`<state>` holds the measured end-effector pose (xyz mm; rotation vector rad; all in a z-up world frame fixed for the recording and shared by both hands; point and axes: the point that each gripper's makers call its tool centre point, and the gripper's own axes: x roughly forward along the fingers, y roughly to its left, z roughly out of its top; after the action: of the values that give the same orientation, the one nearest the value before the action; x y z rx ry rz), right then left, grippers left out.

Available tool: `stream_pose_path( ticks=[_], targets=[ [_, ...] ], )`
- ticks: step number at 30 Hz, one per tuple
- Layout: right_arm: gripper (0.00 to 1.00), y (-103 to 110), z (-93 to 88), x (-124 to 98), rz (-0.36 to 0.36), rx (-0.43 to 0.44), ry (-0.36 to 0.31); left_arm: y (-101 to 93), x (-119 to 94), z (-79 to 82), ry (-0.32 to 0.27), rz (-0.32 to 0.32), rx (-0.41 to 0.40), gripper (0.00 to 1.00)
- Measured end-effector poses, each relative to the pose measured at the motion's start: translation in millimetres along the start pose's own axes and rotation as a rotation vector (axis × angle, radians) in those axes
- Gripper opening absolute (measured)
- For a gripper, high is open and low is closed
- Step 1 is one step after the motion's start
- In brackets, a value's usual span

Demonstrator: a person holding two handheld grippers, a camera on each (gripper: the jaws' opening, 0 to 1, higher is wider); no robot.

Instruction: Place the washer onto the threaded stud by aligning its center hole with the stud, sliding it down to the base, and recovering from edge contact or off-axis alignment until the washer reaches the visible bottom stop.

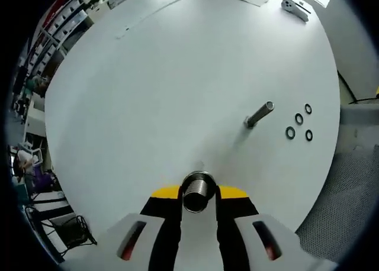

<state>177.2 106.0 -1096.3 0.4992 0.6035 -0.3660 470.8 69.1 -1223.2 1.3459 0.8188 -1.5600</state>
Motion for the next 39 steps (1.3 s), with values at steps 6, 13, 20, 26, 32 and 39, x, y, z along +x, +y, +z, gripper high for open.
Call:
stream_pose_path(
  ticks=[6, 13, 20, 26, 32, 39],
  targets=[
    [0.31, 0.2, -1.3, 0.1, 0.002, -0.004, 0.008, -0.4, 2.7, 1.0, -0.018, -0.011, -0.011, 0.20],
    [0.31, -0.1, -1.4, -0.2, 0.001, 0.001, 0.006, -3.8, 1.3, 0.2, -0.063, -0.018, -0.022, 0.21],
    [0.31, 0.9, -1.8, -0.9, 0.004, -0.002, 0.007, 2.7, 0.1, -9.2, -0.062, 0.000, -0.071, 0.24],
    [0.31, 3.7, -0.5, -0.6, 0.017, -0.006, -0.001, -3.9, -13.2, -12.0, -0.092, 0.020, -0.108, 0.24],
    [0.31, 6.1, 0.4, -0.5, 0.027, -0.011, -0.007, -12.8, -31.4, -18.2, -0.135, 0.034, -0.150, 0.24],
    [0.31, 9.2, 0.7, 0.8, 0.044, -0.022, -0.006, -27.9, -55.5, -23.4, -0.207, 0.041, -0.233, 0.25]
  ],
)
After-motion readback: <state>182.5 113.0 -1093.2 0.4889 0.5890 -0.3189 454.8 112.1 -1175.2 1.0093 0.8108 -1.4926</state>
